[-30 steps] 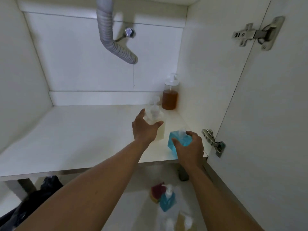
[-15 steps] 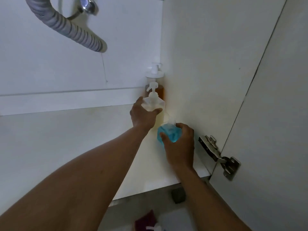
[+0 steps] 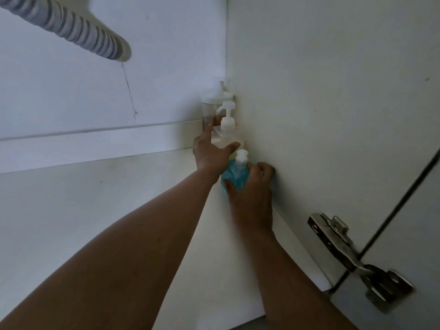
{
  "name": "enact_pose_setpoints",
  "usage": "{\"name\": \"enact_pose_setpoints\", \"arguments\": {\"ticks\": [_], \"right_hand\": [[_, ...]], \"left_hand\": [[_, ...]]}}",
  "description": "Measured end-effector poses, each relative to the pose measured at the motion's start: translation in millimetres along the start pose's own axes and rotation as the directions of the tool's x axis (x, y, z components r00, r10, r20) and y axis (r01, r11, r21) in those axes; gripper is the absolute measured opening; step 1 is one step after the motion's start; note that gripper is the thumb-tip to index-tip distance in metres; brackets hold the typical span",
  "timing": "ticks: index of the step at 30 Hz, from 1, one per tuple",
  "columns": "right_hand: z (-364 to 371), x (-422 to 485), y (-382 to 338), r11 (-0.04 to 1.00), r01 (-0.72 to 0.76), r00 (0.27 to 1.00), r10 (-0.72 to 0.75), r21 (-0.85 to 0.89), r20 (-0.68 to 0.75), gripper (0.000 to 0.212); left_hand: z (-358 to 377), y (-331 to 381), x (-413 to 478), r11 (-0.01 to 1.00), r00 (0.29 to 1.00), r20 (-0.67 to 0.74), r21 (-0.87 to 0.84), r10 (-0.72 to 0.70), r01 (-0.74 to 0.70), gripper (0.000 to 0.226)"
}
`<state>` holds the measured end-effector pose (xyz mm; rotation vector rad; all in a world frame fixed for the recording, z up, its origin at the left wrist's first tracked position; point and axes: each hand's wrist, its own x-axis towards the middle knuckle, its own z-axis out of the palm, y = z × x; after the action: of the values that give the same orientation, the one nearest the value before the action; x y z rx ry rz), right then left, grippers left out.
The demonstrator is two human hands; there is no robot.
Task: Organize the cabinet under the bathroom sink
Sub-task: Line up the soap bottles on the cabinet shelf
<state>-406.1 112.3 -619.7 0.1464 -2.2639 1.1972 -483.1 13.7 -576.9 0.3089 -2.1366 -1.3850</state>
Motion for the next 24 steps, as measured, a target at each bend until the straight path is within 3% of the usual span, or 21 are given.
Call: {"name": "enact_pose_setpoints", "arguments": {"ticks": [2, 5, 7, 12, 15, 18, 20, 24], "right_hand": [[4.1, 3.4, -0.7, 0.999, 0.012, 1.000, -0.012, -0.034, 0.001, 0.058], [4.6, 4.6, -1.4, 0.995, 0.016, 1.000, -0.014, -0.099, 0.021, 0.060], [5.6, 5.0, -1.2, 0.992, 0.015, 0.999, -0.011, -0.127, 0.032, 0.063], [5.3, 3.8, 0.9, 0.990, 0.047, 0.999, -0.043, -0.133, 0.031, 0.061], [3.9, 4.3, -0.8, 0.999, 0.041, 0.999, -0.042, -0.031, -0.019, 0.044], [6.1, 5.4, 3.3, 0.996, 0.051, 0.998, -0.049, -0.069, 0.033, 0.031], [8.3, 6.3, 6.1, 0.997, 0.058, 0.997, -0.055, -0.058, 0.056, 0.037], [12.7, 8.5, 8.4, 0.963, 0.163, 0.974, -0.122, -0.214, 0.192, 0.056]], "left_hand": [[1.0, -12.3, 5.8, 1.000, 1.000, 0.024, 0.010, 0.012, -0.012, 0.081], [-7.0, -23.5, -9.7, 0.995, 1.000, 0.017, -0.100, -0.023, 0.025, 0.043], [-7.2, -35.3, -14.1, 0.985, 0.998, -0.032, -0.165, -0.055, 0.049, 0.032], [-3.2, -39.5, -8.7, 0.988, 0.999, 0.043, -0.154, -0.018, 0.024, 0.041], [-6.4, -36.6, -10.2, 0.980, 0.999, 0.034, -0.196, -0.031, 0.037, 0.037], [-8.6, -32.6, -12.4, 0.971, 0.998, 0.053, -0.235, -0.042, 0.054, 0.033], [-9.2, -31.0, -13.9, 0.980, 0.995, 0.097, -0.198, -0.010, 0.029, 0.035], [-8.3, -30.4, -16.4, 0.993, 0.985, 0.171, -0.120, 0.014, 0.007, 0.035]]}}
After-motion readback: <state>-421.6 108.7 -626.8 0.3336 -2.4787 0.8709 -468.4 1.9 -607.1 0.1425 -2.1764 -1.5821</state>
